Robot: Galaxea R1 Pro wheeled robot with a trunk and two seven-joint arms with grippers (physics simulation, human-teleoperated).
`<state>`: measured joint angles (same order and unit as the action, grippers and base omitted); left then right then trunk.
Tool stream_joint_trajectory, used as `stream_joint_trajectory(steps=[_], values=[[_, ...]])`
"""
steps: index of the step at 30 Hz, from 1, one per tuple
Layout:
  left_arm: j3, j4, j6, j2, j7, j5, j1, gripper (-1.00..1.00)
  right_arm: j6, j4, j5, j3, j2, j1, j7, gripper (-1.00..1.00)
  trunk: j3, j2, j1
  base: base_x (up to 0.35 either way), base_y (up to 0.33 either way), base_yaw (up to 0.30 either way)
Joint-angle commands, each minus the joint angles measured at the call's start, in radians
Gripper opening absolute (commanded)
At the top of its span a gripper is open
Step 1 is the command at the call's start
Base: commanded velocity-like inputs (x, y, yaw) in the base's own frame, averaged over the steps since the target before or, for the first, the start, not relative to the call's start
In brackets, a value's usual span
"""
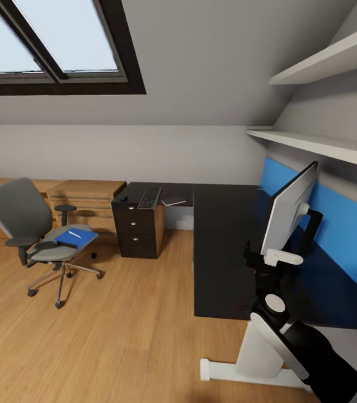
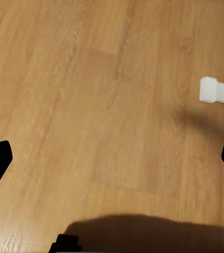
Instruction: In the bedroom, organize the workspace by keeping the computer under the desk, ensuring the monitor is on the desk, placing the keyboard on the desk next to the monitor, placing the mouse on the desk next to the keyboard, moving the folder from the swivel chair onto the desk next to the mouse, stacking the notebook on top of the folder with the pen on top of the notebook, and positioning the swivel chair next to the desk.
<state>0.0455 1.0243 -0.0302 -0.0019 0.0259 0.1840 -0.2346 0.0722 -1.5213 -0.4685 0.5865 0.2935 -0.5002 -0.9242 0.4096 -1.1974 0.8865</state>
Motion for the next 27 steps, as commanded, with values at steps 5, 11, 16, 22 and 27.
stream_joint_trajectory(steps=[5,11,16,22,27], values=[[0.002,0.0,-0.002,0.0,0.003,0.009,0.0,1.0,0.008,0.0,-0.002,0.003,0.001,-0.001,-0.007,1.0,0.001,-0.001,0.0,0.099,0.061,0.0],[0.002,0.001,-0.002,0.0,0.003,0.009,0.0,1.0,0.008,0.005,-0.001,0.002,0.001,-0.001,-0.007,1.0,0.001,-0.001,0.0,0.187,0.014,0.0],[0.002,0.001,-0.002,0.0,0.003,0.009,0.0,1.0,0.008,0.02,-0.001,0.0,0.002,-0.001,-0.007,1.0,0.001,-0.001,0.0,0.229,0.003,0.0],[0.002,0.0,-0.002,0.0,0.003,0.009,0.0,1.0,0.008,0.032,0.0,-0.002,0.005,-0.001,-0.007,1.0,0.001,-0.001,0.0,0.065,0.001,0.0],[0.002,0.0,-0.002,0.0,0.003,0.009,0.0,1.0,0.007,0.046,0.0,-0.005,0.007,-0.001,-0.012,1.0,0.001,-0.001,0.0,0.014,0.0,0.0]])
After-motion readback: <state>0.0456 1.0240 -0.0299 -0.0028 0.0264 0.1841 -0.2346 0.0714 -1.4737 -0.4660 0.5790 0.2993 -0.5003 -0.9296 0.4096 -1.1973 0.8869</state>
